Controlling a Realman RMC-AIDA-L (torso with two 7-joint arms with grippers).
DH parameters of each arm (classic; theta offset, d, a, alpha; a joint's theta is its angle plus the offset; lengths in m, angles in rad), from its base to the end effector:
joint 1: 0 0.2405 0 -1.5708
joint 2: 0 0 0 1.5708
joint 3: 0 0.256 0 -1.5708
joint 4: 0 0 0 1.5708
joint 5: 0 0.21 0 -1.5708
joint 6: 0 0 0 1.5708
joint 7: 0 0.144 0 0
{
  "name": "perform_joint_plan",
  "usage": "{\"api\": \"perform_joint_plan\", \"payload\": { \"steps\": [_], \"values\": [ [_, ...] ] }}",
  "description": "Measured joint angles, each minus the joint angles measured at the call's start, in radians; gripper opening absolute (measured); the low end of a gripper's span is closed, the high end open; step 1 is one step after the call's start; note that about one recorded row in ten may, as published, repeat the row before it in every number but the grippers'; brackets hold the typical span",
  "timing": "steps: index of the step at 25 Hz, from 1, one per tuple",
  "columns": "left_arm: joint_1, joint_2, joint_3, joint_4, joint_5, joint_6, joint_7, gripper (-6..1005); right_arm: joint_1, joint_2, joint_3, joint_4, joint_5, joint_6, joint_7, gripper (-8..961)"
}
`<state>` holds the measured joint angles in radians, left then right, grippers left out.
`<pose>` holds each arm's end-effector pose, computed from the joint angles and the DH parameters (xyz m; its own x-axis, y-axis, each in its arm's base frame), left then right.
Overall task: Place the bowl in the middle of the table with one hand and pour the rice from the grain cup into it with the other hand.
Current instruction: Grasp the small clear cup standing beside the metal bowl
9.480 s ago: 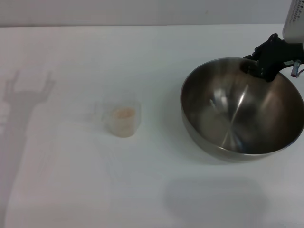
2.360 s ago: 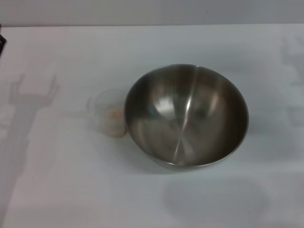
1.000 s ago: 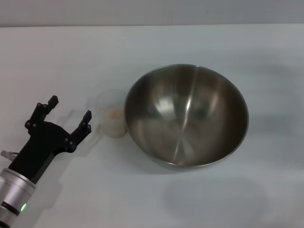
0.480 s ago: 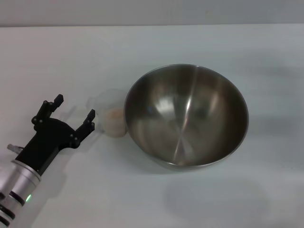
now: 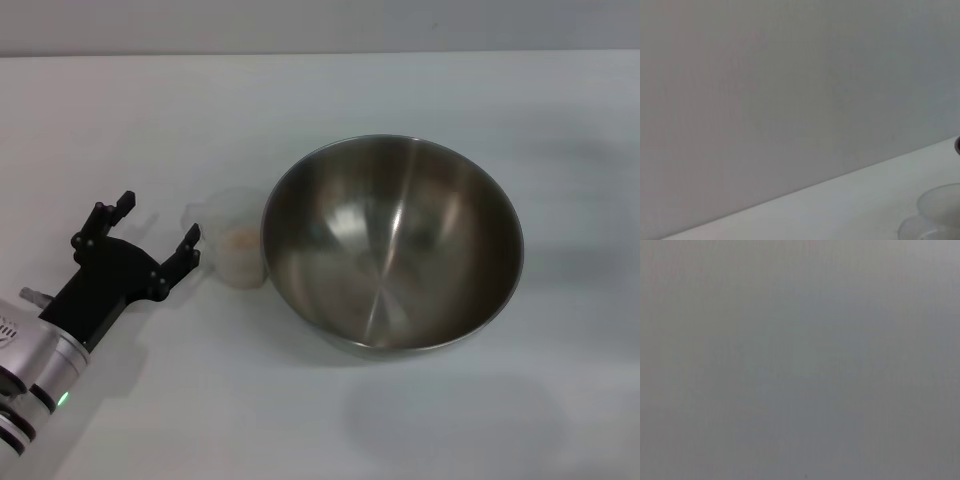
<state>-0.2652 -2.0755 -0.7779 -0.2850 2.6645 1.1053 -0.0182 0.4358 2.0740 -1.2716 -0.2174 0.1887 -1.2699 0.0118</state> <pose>-0.3235 0.2674 -0.0754 0.8494 0.0231 0.5273 0.4772 -0.4603 -0.7486 0.3389 0.3459 0.0818 0.7745 0.3023 -0.5556 -0.6241 0.2225 -0.7490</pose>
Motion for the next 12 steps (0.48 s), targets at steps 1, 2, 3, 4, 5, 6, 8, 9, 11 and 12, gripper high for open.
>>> {"api": "perform_joint_plan", "payload": {
  "steps": [1,2,3,4,5,6,8,9,11,12],
  "values": [
    [-0.002,0.0,-0.003,0.0,0.0,0.0,0.003,768,0.001,0.0,0.0,0.0,0.0,0.001,0.0,359],
    [-0.002,0.0,-0.003,0.0,0.0,0.0,0.003,768,0.002,0.0,0.0,0.0,0.0,0.003,0.0,359],
    [-0.007,0.0,-0.012,0.0,0.0,-0.001,0.006,767,0.003,0.0,0.0,0.0,0.0,0.004,0.0,359],
    [-0.01,0.0,-0.016,0.0,0.0,-0.003,0.006,767,0.004,0.0,0.0,0.0,0.0,0.005,0.0,359],
    [-0.01,0.0,-0.016,0.0,0.0,-0.003,0.006,767,0.005,0.0,0.0,0.0,0.0,0.006,0.0,359],
    [-0.015,0.0,-0.018,0.0,0.0,-0.009,0.006,767,0.005,0.0,0.0,0.001,0.0,0.006,0.0,359],
    [-0.018,-0.001,-0.018,0.0,0.0,-0.013,0.006,766,0.006,0.0,0.0,0.002,0.0,0.006,0.0,359],
    [-0.026,-0.001,-0.018,0.0,0.0,-0.022,0.006,766,0.008,0.0,0.0,0.003,0.0,0.006,0.0,359],
    [-0.026,-0.001,-0.018,0.0,0.0,-0.022,0.006,766,0.01,0.0,0.0,0.005,0.0,0.007,0.001,359],
    [-0.035,-0.001,-0.02,0.0,0.0,-0.03,0.006,766,0.01,0.0,0.0,0.005,0.0,0.007,0.001,359]
  ]
}}
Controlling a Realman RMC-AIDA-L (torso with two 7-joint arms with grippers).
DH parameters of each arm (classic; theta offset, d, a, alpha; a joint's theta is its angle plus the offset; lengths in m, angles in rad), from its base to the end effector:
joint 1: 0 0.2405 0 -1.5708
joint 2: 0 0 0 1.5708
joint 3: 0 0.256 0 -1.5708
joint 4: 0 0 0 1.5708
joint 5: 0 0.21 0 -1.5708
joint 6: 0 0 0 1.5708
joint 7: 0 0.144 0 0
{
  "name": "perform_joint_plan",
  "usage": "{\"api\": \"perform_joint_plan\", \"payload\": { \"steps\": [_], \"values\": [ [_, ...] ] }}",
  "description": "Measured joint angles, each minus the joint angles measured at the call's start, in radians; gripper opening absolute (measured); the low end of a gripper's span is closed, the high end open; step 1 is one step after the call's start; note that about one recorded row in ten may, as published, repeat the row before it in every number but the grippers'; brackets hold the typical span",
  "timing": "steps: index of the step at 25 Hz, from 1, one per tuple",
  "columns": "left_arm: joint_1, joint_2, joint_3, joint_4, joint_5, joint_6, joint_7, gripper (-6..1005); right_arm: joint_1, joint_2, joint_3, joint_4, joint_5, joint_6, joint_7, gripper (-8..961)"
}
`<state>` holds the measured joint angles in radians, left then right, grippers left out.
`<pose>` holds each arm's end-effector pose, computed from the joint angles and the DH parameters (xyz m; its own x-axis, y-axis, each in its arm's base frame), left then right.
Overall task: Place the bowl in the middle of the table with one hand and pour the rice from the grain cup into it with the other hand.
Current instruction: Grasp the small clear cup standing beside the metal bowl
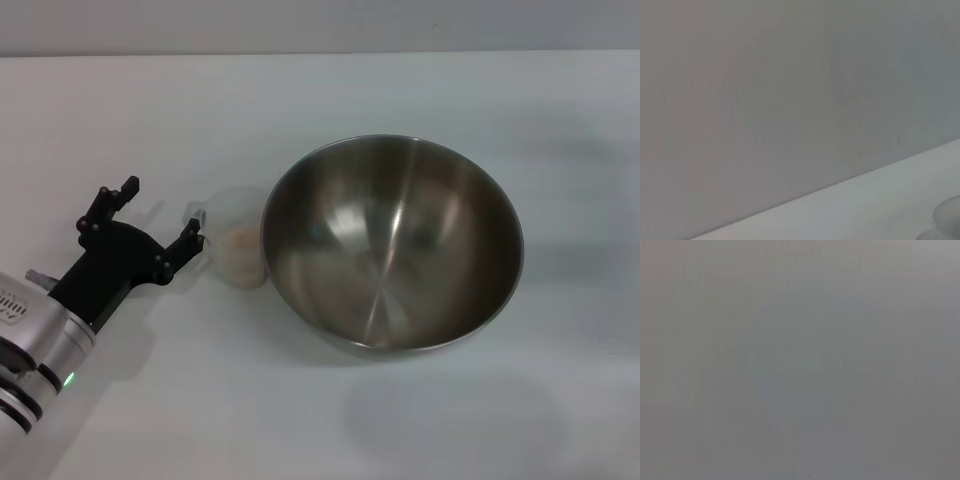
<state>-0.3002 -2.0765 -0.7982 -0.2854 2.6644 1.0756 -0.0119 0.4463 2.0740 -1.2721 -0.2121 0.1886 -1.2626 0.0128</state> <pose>-0.3183 0.2808 -0.0749 0.8563 0.0161 0.5163 0.4650 -0.4593 -0.7569 0.3371 0.3491 0.0804 0.7727 0.2988 -0.5601 -0.6264 0.2158 -0.7490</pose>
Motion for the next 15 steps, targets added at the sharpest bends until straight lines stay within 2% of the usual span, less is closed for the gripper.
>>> {"api": "perform_joint_plan", "payload": {
  "steps": [4,9,15],
  "values": [
    [0.0,0.0,0.0,0.0,0.0,0.0,0.0,765,0.002,0.0,-0.005,0.0,0.0,0.001,0.0,359],
    [0.006,-0.003,-0.048,-0.006,-0.001,-0.002,0.0,764,0.003,0.0,-0.007,0.0,0.0,0.008,0.004,359],
    [0.007,-0.004,-0.045,-0.006,0.0,0.0,0.0,763,0.003,0.001,-0.009,-0.005,0.0,0.026,0.007,358]
  ]
}}
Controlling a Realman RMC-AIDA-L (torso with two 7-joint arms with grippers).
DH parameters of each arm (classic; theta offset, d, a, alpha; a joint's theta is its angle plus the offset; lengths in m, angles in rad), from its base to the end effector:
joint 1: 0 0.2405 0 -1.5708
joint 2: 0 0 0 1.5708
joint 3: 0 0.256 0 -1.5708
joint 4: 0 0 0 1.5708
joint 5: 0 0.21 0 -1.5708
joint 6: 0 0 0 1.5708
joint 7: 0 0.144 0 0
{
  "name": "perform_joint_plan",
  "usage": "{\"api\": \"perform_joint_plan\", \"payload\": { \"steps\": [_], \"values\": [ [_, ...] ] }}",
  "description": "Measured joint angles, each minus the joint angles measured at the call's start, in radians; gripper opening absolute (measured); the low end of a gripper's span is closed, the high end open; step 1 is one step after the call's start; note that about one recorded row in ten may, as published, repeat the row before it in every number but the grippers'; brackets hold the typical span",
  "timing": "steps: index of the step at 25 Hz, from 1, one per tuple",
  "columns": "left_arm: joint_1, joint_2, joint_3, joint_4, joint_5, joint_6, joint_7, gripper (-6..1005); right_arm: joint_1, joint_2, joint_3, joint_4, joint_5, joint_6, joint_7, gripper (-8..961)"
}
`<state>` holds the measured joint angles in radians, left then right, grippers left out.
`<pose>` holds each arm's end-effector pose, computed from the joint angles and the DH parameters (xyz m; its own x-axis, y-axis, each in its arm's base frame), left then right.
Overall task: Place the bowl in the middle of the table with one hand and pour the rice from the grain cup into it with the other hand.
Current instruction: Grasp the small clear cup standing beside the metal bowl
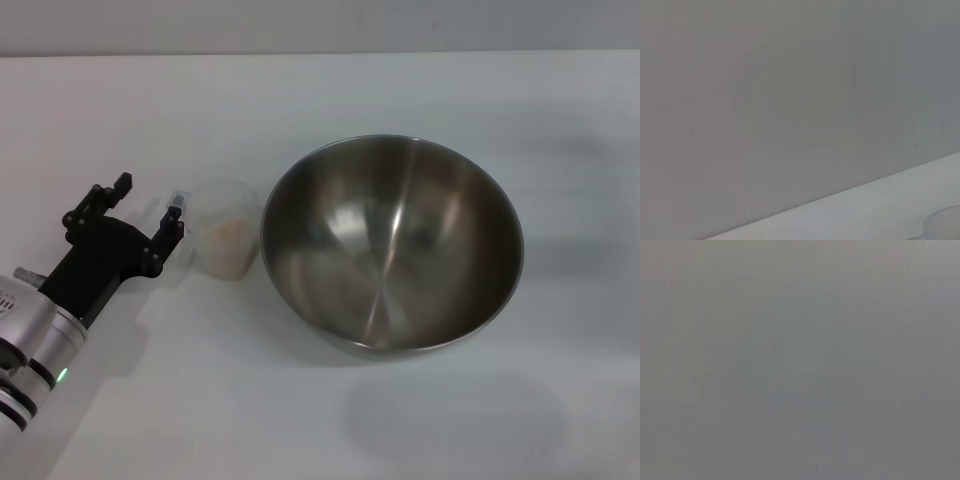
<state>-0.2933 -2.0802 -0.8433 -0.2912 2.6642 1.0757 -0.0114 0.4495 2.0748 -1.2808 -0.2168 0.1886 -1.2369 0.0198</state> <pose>-0.3201 0.2836 -0.0697 0.8458 0.0176 0.5332 0.4905 -0.4187 -0.7643 0.3369 0.3521 0.0774 0.7691 0.2824 -0.5733 -0.6321 0.2036 -0.7477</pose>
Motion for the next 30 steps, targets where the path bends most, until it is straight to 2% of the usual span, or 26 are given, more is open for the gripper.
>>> {"api": "perform_joint_plan", "payload": {
  "steps": [3,5,12,22,27,30],
  "values": [
    [-0.004,0.0,0.004,-0.003,0.005,-0.002,0.0,762,0.0,0.001,0.0,0.0,0.0,0.0,0.001,358],
    [-0.007,0.0,0.012,-0.004,0.005,-0.003,0.0,550,0.0,0.001,0.0,-0.001,0.0,0.001,0.001,358],
    [-0.018,0.0,0.03,-0.006,0.006,-0.009,0.0,284,0.0,0.001,0.002,-0.001,0.0,0.001,0.002,358],
    [-0.031,0.0,0.042,-0.018,0.0,-0.024,-0.012,110,0.0,0.001,0.002,-0.001,0.0,0.001,0.002,358],
    [-0.025,0.0,0.023,-0.033,-0.022,-0.021,-0.012,67,0.0,0.001,0.0,-0.001,0.0,0.001,0.002,359],
    [-0.028,0.0,0.019,-0.039,-0.107,0.03,0.029,52,0.0,0.0,0.002,-0.001,0.0,-0.001,0.002,360]
  ]
}}
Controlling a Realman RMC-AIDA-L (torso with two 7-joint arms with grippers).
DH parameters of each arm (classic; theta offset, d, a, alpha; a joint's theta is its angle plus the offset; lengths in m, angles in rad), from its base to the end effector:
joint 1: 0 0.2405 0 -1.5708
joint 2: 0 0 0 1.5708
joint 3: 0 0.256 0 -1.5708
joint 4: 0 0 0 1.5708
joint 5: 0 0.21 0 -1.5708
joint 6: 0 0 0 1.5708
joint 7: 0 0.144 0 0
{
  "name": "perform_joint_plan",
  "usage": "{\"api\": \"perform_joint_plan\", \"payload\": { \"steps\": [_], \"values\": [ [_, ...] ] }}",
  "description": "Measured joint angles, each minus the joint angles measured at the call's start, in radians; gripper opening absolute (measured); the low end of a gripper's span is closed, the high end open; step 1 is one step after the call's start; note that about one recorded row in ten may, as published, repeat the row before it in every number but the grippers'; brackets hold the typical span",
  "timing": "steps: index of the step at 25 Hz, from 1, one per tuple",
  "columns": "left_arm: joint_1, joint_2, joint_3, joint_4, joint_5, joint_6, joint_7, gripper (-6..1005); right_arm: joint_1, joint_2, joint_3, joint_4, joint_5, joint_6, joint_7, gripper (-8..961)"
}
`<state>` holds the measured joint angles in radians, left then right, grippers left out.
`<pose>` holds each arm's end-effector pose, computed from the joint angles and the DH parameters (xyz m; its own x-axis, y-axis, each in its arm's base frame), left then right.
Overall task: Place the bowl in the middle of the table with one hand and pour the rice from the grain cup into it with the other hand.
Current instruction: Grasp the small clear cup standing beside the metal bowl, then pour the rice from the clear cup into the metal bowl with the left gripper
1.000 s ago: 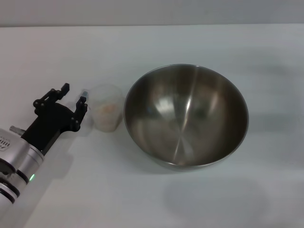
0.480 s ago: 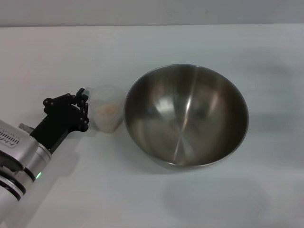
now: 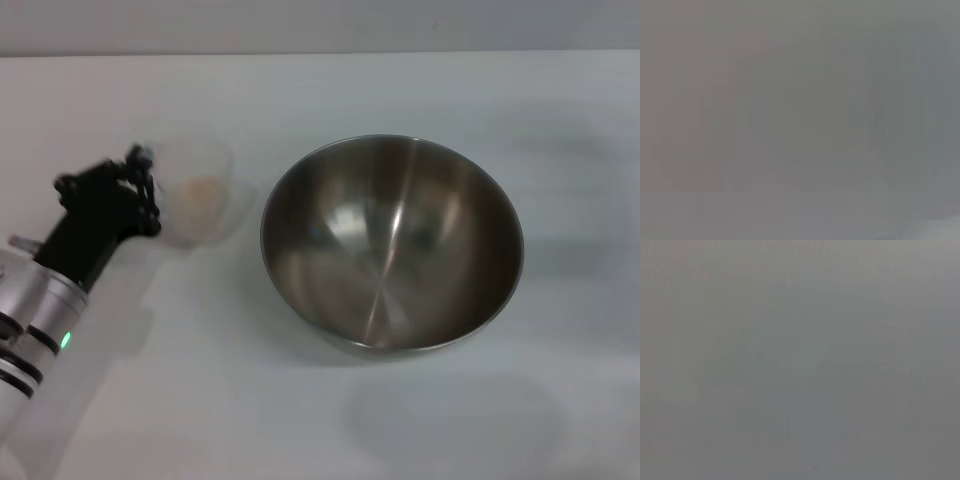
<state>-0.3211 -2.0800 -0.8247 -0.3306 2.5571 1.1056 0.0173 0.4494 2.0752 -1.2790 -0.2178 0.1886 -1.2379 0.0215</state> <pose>-0.3033 0.2992 -0.0614 0.8139 -0.0477 0.5790 0.5238 -0.3708 -0.7669 0.3367 0.3521 0.0777 0.7674 0.2846 -0.5745 -0.6341 0.2045 -0.7457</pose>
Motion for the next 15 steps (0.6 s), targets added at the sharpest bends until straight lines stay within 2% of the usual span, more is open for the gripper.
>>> {"api": "perform_joint_plan", "payload": {
  "steps": [2,3,6,8,10,12,13,15],
  "values": [
    [-0.003,0.0,0.0,-0.004,-0.023,0.031,0.034,45,0.0,0.0,0.001,0.0,0.0,-0.004,0.0,359],
    [-0.011,0.0,0.0,-0.021,-0.05,0.091,0.122,41,0.0,0.0,0.001,-0.002,0.0,-0.005,0.0,359],
    [-0.024,0.0,-0.001,-0.048,-0.056,0.138,0.223,34,0.002,-0.001,-0.001,-0.008,0.0,-0.006,0.0,359],
    [-0.048,0.0,0.01,-0.077,-0.054,0.178,0.356,30,0.005,-0.001,-0.002,-0.011,0.0,-0.006,0.0,358],
    [-0.072,0.0,0.045,-0.085,-0.051,0.202,0.474,30,0.01,-0.001,-0.002,-0.011,-0.001,-0.006,0.0,358],
    [-0.081,0.0,0.063,-0.086,-0.049,0.213,0.523,29,0.011,-0.001,-0.002,-0.011,-0.001,-0.006,0.0,359],
    [-0.105,0.0,0.11,-0.086,-0.049,0.237,0.629,29,0.012,-0.001,-0.002,-0.011,-0.001,-0.006,0.0,359],
    [-0.121,0.0,0.146,-0.086,-0.049,0.248,0.724,29,0.014,-0.001,-0.002,-0.011,-0.002,-0.006,0.0,359]
  ]
}}
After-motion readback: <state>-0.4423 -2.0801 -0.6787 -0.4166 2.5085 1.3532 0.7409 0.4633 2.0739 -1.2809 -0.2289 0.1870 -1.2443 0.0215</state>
